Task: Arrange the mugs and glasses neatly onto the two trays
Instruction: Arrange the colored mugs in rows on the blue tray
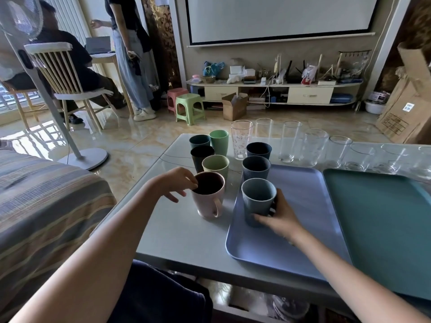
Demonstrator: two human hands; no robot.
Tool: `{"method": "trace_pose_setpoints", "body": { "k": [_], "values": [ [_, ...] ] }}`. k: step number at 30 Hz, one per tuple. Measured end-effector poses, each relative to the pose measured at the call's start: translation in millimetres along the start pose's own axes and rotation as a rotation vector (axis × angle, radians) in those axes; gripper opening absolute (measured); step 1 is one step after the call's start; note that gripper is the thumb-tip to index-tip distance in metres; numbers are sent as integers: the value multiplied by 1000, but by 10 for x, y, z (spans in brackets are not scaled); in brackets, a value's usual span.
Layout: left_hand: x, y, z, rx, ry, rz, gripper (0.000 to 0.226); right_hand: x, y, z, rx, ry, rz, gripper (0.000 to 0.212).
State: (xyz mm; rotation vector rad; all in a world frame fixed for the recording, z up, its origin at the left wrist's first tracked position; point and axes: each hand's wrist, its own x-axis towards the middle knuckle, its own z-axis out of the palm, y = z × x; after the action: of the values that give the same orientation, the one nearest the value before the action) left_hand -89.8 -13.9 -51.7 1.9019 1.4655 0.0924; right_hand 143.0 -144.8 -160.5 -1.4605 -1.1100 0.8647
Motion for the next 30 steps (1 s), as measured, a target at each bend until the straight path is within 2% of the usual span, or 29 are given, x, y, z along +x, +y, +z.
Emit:
{"method": "trace_pose_setpoints", "body": {
  "k": [7, 10, 12, 14, 16, 18, 21, 23, 25, 28, 30],
  "values": [
    [50, 56, 61, 33, -8, -5, 17, 62, 4, 43, -30, 20, -1, 71],
    [72, 42, 63, 23, 5, -5, 22, 54, -14, 27, -52, -60, 11, 78],
    [145, 11, 44, -55, 111, -1, 21, 25, -37, -5, 44, -96, -2, 78],
    [234, -36, 4, -130, 282, 30, 25, 7, -78, -70, 109, -80, -10, 83],
    [376, -94, -58, 19, 439, 135, 28, 27, -122, -137, 84, -66, -18, 88],
    [546, -141, -91, 226, 524, 252, 32, 77, -140, -177, 59, -59, -43, 86],
    [833, -142, -94, 373, 508, 337, 50, 181, -100, -182, 31, -59, -65, 75],
    [1011, -101, -70, 495, 458, 362, 55, 243, -52, -170, 21, -73, -64, 75],
    [1179, -59, -51, 568, 424, 370, 49, 276, -4, -163, 38, -87, -58, 77],
    [1404, -13, -24, 570, 433, 389, 24, 273, 31, -165, 46, -105, -54, 77],
    [1475, -6, -24, 542, 449, 393, 14, 257, 30, -183, 44, -122, -54, 77]
  ]
}}
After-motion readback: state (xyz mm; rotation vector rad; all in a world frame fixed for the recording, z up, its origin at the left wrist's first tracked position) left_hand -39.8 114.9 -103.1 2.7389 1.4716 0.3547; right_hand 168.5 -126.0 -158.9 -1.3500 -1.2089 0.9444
